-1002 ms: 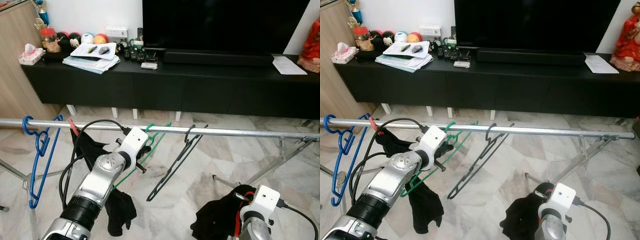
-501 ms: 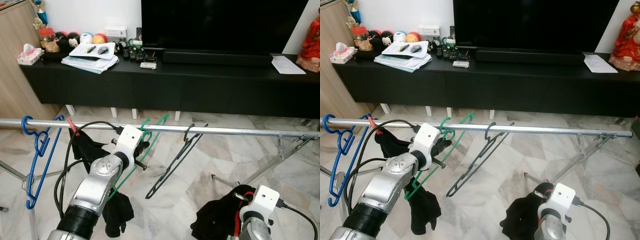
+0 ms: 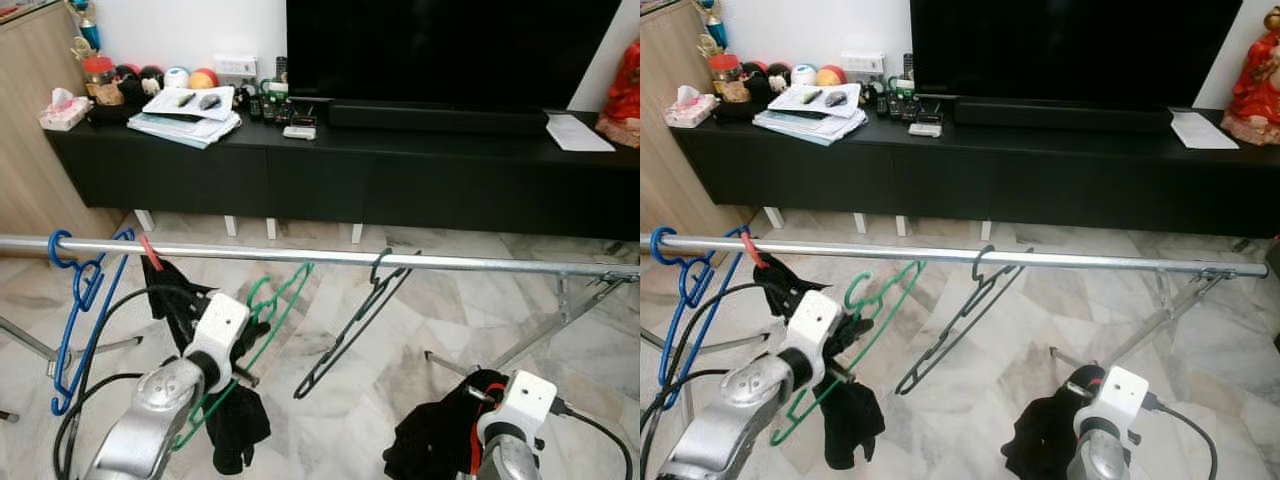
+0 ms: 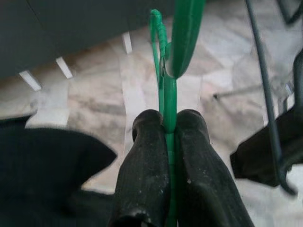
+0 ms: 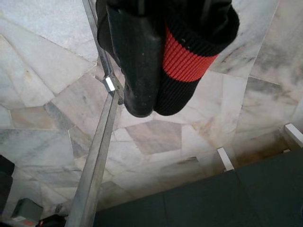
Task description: Hang hanger
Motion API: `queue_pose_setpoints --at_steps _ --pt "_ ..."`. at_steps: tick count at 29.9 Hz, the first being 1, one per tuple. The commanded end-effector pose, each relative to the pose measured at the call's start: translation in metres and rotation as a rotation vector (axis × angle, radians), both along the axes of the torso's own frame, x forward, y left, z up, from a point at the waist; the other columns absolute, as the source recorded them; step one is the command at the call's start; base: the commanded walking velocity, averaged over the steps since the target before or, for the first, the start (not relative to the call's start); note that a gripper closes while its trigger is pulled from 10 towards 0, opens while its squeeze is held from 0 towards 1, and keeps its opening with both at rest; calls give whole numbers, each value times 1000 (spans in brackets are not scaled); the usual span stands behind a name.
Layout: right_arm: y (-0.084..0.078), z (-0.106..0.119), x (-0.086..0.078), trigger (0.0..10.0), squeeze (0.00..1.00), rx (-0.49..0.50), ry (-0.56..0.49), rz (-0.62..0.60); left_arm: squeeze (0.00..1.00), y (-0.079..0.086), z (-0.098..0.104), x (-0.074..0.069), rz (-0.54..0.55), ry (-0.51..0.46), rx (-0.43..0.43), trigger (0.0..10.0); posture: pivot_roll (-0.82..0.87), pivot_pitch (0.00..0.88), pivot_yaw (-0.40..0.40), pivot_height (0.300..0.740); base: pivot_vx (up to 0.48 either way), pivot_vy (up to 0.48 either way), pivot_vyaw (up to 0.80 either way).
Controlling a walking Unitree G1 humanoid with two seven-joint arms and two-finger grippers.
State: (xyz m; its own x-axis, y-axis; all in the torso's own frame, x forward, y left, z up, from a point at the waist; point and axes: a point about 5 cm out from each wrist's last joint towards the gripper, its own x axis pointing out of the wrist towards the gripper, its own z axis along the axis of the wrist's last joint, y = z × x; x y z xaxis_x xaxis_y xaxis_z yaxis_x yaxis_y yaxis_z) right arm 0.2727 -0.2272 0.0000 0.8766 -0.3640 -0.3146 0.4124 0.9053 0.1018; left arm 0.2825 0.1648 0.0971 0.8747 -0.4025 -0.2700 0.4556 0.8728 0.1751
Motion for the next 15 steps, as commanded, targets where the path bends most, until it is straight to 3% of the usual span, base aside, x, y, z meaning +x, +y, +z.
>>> queue_pose_setpoints --at_steps 1,7,10,15 --pt "0 0 0 10000 0 -2 6 4 0 1 -6 -2 -4 14 27 10000 -50 71 -8 740 0 0 0" --pt "0 0 0 10000 0 -2 5 1 0 5 -25 -11 2 70 25 10000 -55 79 -5 740 0 0 0" --pt "-2 -1 -1 10000 0 -4 6 -4 0 4 -37 -21 -63 120 67 10000 -54 83 -3 740 0 0 0" --pt "-1 -2 -2 10000 0 -1 8 -6 0 15 -52 -26 -42 174 127 10000 -51 84 2 740 0 0 0"
